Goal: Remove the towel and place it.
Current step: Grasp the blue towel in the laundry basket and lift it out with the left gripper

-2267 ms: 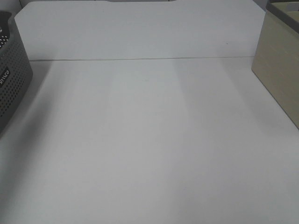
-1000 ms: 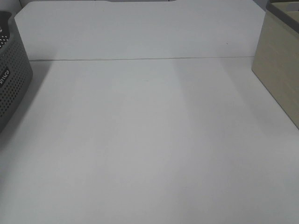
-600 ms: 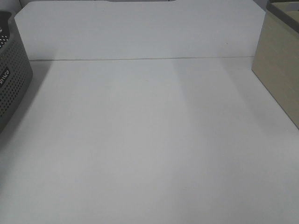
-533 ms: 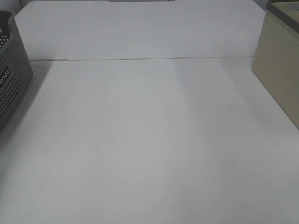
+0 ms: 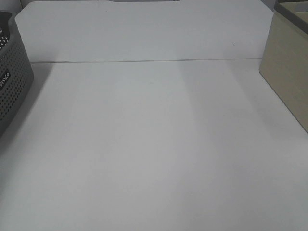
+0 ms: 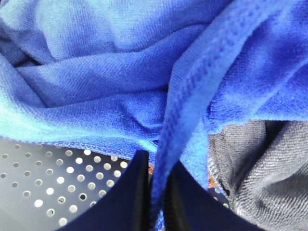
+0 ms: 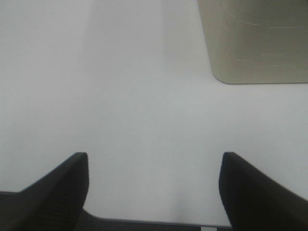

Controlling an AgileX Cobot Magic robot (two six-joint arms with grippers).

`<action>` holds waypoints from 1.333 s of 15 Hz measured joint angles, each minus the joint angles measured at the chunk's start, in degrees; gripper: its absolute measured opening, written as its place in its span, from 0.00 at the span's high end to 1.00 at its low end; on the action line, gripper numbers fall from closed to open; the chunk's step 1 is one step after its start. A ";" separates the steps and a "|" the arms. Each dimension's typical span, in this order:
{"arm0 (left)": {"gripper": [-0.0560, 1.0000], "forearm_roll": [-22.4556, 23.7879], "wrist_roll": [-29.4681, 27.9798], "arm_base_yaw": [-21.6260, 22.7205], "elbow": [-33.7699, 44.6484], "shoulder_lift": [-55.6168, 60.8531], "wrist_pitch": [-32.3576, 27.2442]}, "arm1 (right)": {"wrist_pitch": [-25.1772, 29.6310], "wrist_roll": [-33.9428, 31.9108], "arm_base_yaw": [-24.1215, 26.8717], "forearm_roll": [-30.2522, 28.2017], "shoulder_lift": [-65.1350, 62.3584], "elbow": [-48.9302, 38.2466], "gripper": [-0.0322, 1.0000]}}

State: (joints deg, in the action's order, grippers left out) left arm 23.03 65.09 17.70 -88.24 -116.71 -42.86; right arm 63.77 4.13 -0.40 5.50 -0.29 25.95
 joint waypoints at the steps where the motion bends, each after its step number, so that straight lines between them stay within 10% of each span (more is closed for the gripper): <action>1: 0.91 -0.11 -0.46 0.00 0.00 0.06 -0.11 | 0.00 0.00 0.00 0.00 0.00 0.00 0.28; 13: 0.95 -6.25 -4.93 -4.41 0.00 27.50 -4.01 | 0.00 0.00 0.00 0.00 0.00 0.00 0.28; 20: 0.95 -12.72 -7.91 -4.76 -0.06 40.97 9.80 | 0.00 0.00 0.00 0.00 0.00 0.00 0.28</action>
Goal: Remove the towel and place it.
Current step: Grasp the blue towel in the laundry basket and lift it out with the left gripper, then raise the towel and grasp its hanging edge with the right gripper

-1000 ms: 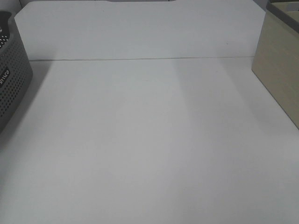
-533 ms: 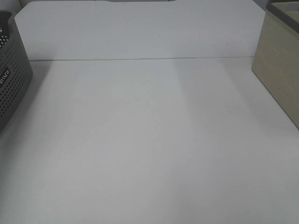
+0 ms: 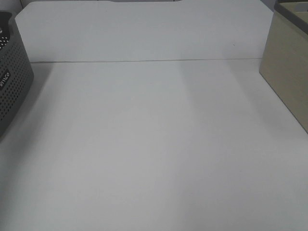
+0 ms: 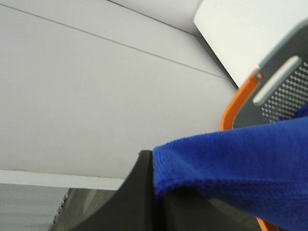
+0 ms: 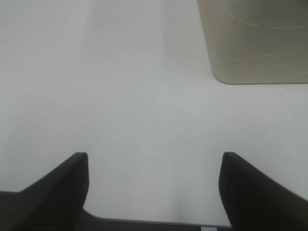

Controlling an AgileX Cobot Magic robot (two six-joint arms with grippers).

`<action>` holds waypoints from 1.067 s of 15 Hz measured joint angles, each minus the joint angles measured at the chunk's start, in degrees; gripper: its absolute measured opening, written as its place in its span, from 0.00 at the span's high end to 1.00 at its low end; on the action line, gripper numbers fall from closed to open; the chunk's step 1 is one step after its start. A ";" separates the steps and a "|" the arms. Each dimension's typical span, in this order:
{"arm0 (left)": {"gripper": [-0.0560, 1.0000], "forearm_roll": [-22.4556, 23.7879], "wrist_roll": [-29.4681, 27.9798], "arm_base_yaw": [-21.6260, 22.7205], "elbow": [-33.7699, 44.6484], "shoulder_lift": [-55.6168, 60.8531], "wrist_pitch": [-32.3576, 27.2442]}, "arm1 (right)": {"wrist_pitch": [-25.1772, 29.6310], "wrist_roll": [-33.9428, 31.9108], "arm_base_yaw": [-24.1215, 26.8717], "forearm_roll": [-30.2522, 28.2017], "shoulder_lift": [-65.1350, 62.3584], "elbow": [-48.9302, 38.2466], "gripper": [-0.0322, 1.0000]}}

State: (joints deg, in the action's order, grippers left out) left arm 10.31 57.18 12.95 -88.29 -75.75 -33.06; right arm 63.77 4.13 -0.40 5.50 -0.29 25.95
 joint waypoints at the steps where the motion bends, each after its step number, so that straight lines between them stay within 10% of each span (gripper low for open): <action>1: 0.95 -1.32 0.00 0.00 -0.11 0.69 2.86 | 0.00 0.00 0.00 0.00 0.00 0.00 0.28; 7: 0.95 -2.75 1.26 -12.55 -0.29 3.38 15.07 | 0.00 0.00 0.00 0.00 0.00 0.00 0.28; 16: 0.95 -2.81 5.73 -33.00 -0.29 3.32 5.04 | -0.17 0.00 0.00 2.06 0.00 0.00 0.28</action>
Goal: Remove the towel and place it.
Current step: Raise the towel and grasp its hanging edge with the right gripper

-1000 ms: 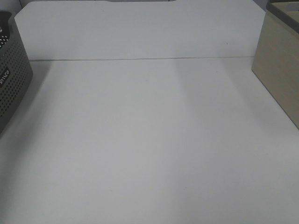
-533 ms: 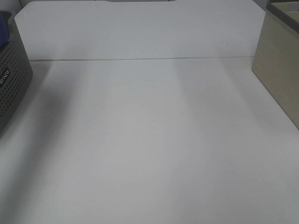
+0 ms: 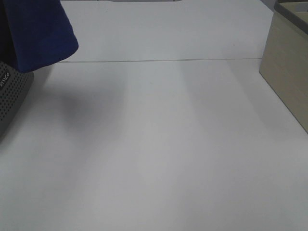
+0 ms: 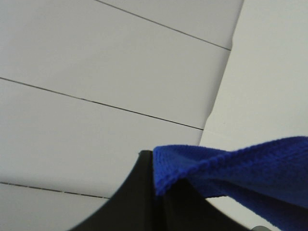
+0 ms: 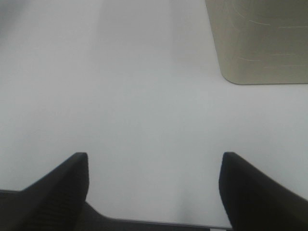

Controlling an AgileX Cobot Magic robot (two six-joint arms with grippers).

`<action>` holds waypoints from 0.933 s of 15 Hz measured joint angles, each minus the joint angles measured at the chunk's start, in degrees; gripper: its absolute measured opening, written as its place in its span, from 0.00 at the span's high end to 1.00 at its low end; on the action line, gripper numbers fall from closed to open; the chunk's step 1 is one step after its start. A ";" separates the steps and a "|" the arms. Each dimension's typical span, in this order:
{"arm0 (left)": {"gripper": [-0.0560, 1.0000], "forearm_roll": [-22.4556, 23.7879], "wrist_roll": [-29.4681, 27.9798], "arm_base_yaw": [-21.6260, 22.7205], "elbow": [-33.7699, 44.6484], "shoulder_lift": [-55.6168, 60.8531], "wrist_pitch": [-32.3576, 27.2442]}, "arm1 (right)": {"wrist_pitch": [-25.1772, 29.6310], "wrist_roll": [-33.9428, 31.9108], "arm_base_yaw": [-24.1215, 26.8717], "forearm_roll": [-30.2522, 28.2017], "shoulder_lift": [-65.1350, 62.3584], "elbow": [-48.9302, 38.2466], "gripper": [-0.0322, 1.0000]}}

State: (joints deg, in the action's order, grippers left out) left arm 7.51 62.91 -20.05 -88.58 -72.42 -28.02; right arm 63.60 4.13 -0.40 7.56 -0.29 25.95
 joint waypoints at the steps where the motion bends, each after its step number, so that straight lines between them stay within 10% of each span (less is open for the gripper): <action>1: 0.95 0.00 0.06 -1.89 0.00 0.00 -1.55 | -0.92 0.46 0.00 1.26 0.17 0.00 0.28; 7: 0.95 0.00 0.29 -17.07 0.00 0.00 -5.27 | -16.90 29.68 0.00 32.03 18.68 0.80 0.29; 12: 0.95 -1.20 0.29 -23.26 0.00 0.00 -5.33 | -18.05 53.57 0.00 58.84 32.66 0.80 0.29; 14: 0.95 -2.81 0.29 -25.95 0.00 -0.06 -5.33 | -15.24 72.94 0.00 74.37 43.66 0.80 0.29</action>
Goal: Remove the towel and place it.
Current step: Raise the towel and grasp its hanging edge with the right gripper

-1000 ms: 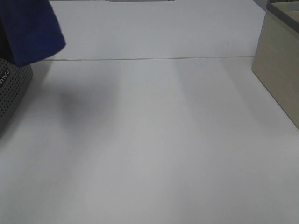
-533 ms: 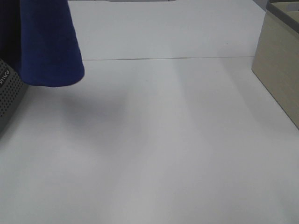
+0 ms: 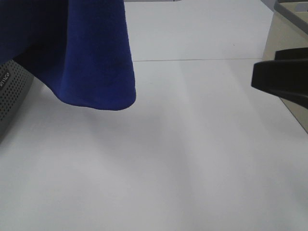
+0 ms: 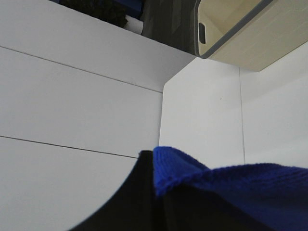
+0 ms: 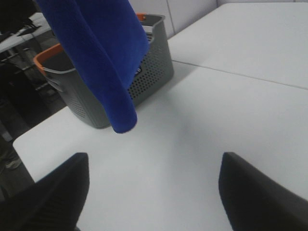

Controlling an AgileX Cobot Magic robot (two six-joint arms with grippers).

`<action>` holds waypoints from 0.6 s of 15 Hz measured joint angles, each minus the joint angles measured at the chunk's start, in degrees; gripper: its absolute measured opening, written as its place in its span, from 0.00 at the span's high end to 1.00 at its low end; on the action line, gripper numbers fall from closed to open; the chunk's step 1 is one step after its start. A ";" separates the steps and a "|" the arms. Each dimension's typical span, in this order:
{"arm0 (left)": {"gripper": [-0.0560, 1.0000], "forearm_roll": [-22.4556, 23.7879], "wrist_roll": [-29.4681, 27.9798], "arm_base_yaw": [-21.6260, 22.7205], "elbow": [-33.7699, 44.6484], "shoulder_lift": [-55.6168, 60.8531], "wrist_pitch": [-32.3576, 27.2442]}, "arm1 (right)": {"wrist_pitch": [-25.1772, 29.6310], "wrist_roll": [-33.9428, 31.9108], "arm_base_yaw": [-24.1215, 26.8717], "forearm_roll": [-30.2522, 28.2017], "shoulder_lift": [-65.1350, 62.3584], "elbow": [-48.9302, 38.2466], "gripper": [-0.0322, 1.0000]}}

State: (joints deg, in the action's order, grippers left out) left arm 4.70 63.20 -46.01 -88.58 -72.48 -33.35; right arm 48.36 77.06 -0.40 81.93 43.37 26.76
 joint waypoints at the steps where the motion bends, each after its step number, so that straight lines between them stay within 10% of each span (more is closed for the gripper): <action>1: 0.95 -0.29 0.00 -0.29 0.00 0.06 0.00 | 0.92 3.27 0.00 2.35 1.95 0.00 0.29; 9: 0.95 -2.81 0.00 -0.97 0.00 -3.15 0.74 | 9.85 27.73 -3.50 17.48 25.44 0.23 0.29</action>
State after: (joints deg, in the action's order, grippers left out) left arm 1.89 63.20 -46.98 -88.58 -75.63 -32.60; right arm 58.21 104.79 -3.90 99.41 68.81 26.99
